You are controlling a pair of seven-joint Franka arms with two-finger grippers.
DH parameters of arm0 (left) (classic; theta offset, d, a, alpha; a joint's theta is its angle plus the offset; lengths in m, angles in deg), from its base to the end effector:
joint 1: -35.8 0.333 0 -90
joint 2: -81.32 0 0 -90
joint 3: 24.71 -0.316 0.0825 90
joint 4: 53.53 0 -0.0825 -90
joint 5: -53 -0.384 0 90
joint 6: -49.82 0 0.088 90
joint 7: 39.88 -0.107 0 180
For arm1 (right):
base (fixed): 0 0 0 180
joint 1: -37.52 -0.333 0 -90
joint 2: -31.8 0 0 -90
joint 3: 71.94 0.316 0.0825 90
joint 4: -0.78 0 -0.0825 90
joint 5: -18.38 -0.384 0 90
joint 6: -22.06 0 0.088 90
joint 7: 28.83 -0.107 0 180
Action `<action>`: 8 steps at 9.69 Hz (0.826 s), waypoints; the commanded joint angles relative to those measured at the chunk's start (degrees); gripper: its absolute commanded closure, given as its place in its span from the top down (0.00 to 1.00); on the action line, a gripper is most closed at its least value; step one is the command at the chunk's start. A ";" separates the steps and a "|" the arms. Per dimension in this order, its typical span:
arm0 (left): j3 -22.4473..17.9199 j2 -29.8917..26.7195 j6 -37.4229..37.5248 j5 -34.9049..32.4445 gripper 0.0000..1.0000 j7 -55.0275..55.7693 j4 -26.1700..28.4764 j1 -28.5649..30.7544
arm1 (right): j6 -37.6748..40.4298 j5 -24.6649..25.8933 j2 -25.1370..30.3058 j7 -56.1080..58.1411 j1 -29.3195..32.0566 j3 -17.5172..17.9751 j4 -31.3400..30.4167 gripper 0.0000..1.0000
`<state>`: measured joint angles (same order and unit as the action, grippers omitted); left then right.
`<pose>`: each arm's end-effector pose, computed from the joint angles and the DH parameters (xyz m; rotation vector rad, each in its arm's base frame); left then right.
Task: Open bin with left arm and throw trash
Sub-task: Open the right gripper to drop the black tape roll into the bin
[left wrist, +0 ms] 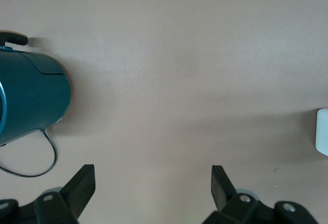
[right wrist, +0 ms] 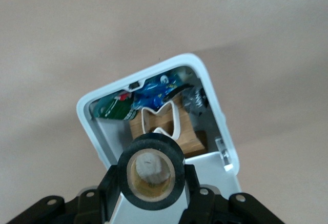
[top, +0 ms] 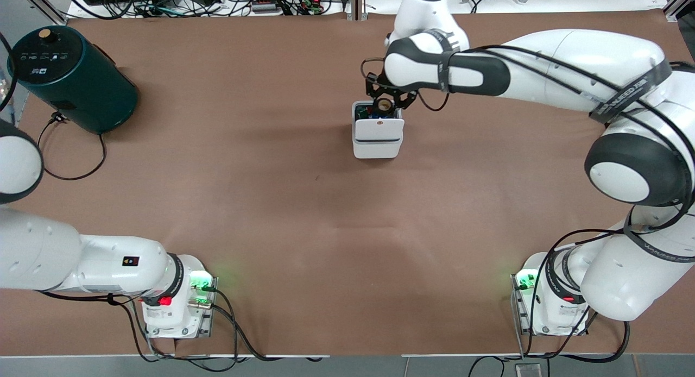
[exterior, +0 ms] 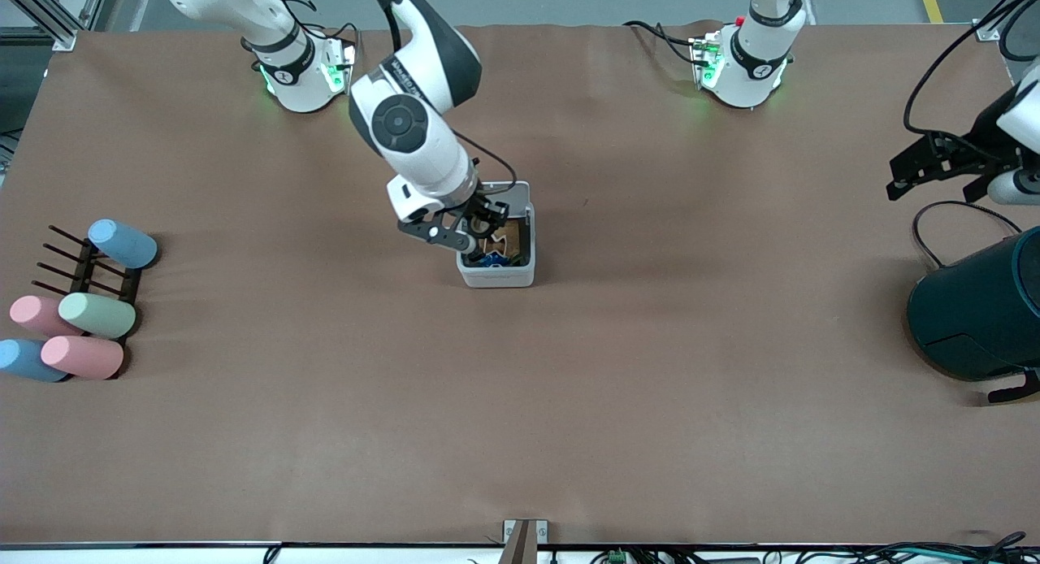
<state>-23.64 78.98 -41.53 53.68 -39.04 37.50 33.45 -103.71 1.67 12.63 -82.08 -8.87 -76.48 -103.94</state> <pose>0.5434 -0.0339 0.6406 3.1272 -0.0704 0.0719 0.4667 0.4362 0.3563 -2.9168 0.5325 0.1990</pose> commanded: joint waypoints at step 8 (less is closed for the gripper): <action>-0.19 2.16 -2.25 0.19 1.00 0.48 -2.34 -0.20 | 11.98 0.18 1.83 1.91 7.34 -1.17 4.95 1.00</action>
<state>-23.74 79.78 -43.92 53.68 -38.73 37.56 33.56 -97.91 1.74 10.34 -81.58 -5.33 -78.12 -100.30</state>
